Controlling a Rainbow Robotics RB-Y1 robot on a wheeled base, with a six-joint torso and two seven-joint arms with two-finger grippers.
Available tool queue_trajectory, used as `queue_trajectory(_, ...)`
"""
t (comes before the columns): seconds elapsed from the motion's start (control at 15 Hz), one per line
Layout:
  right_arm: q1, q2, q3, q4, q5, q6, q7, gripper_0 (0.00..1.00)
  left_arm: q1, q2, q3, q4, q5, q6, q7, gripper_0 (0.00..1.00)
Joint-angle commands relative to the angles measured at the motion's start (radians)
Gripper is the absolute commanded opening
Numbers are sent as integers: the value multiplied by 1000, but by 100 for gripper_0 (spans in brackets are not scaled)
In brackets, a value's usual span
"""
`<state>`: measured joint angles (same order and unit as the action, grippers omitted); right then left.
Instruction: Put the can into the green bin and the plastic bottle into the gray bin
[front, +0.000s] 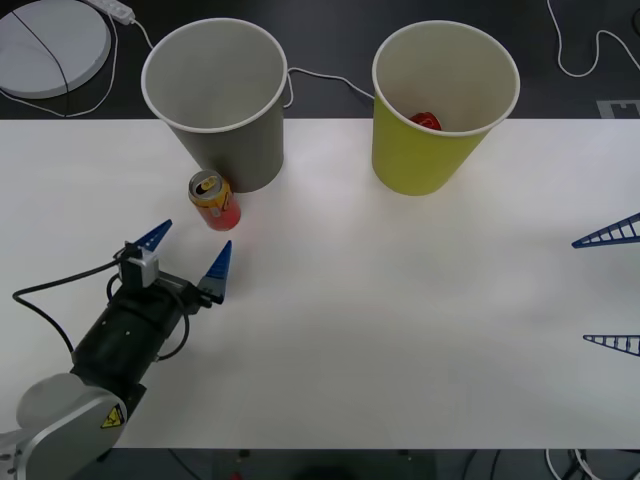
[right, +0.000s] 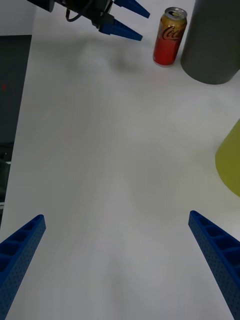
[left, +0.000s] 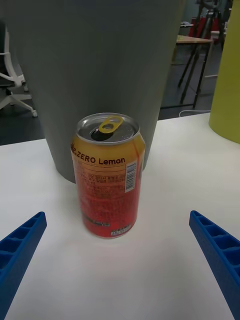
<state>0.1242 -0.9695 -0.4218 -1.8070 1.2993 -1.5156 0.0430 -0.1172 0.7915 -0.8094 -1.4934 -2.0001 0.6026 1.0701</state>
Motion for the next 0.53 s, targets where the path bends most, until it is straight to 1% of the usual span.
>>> queue_trajectory(0.07, 0, 0, 0, 0, 0, 0, 0, 100, -44, -40, -13, 65, -3, 0, 7, 100)
queue_trajectory(0.2, 0, 0, 0, 0, 0, 0, 0, 100, -71, -69, -13, 113, -14, 0, 10, 100)
queue_trajectory(0.53, 0, 0, 0, 0, 0, 0, 0, 100, -107, -104, -13, 153, -14, -4, 14, 100)
